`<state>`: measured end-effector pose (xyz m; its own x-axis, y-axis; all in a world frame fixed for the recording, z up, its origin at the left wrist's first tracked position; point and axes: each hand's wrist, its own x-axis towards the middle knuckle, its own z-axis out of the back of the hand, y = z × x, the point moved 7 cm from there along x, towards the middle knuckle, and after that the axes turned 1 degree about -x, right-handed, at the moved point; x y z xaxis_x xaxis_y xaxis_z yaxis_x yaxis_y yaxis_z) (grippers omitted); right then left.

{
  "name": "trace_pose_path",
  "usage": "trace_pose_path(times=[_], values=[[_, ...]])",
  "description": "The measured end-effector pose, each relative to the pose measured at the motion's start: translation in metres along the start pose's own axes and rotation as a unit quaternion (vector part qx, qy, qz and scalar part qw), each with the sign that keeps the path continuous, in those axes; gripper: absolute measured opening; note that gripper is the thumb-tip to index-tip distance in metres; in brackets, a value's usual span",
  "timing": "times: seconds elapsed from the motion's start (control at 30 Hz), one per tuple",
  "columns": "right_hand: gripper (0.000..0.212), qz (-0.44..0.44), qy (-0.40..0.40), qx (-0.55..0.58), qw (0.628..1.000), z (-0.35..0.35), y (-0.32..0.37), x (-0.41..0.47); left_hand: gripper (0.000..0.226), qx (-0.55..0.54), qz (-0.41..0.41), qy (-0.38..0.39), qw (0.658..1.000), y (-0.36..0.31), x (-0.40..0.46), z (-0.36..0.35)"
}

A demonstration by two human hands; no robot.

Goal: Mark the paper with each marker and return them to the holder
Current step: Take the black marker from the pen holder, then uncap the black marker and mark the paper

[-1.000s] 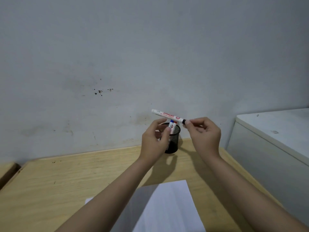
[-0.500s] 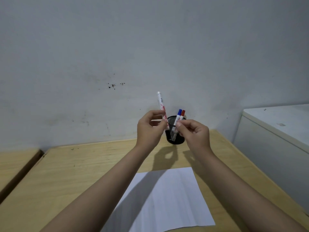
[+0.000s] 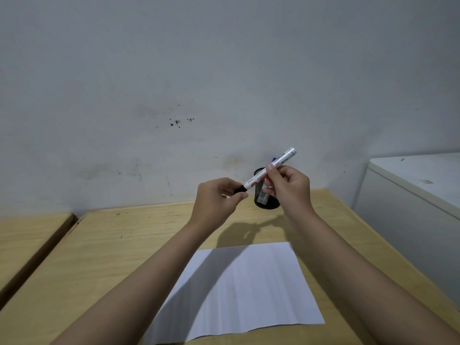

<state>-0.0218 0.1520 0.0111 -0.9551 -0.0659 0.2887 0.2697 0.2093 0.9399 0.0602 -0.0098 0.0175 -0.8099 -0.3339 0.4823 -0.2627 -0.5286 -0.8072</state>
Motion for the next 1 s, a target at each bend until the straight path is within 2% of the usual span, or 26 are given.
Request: trace_pose_path(times=[0.2,0.4,0.53,0.63,0.8,0.9,1.0], values=[[0.021,-0.018,0.056,-0.017,0.998,-0.027,-0.01,-0.011,0.009,0.012,-0.059,0.003,0.998,-0.007,-0.004,0.001],[0.028,-0.003,0.104,-0.046,0.994,-0.039,-0.011,-0.01,0.015,-0.036,0.028,0.039,0.998,0.017,-0.003,0.006],[0.016,-0.001,0.088,-0.005,0.996,-0.031,-0.005,-0.004,0.015,-0.077,0.113,0.067,0.988,0.049,-0.003,0.018],[0.01,-0.005,0.103,-0.043,0.994,-0.026,-0.01,-0.003,0.01,-0.024,0.151,0.055,0.987,0.078,-0.007,0.034],[0.006,-0.036,0.134,-0.089,0.986,-0.034,-0.035,-0.01,0.016,0.115,0.179,0.046,0.976,0.116,-0.013,0.055],[0.009,-0.034,0.152,-0.114,0.981,-0.039,-0.044,-0.012,0.015,0.177,0.183,0.07,0.965,0.13,-0.019,0.058],[0.013,-0.032,0.168,-0.13,0.977,-0.044,-0.051,-0.014,0.018,0.194,0.193,0.107,0.956,0.139,-0.018,0.056]])
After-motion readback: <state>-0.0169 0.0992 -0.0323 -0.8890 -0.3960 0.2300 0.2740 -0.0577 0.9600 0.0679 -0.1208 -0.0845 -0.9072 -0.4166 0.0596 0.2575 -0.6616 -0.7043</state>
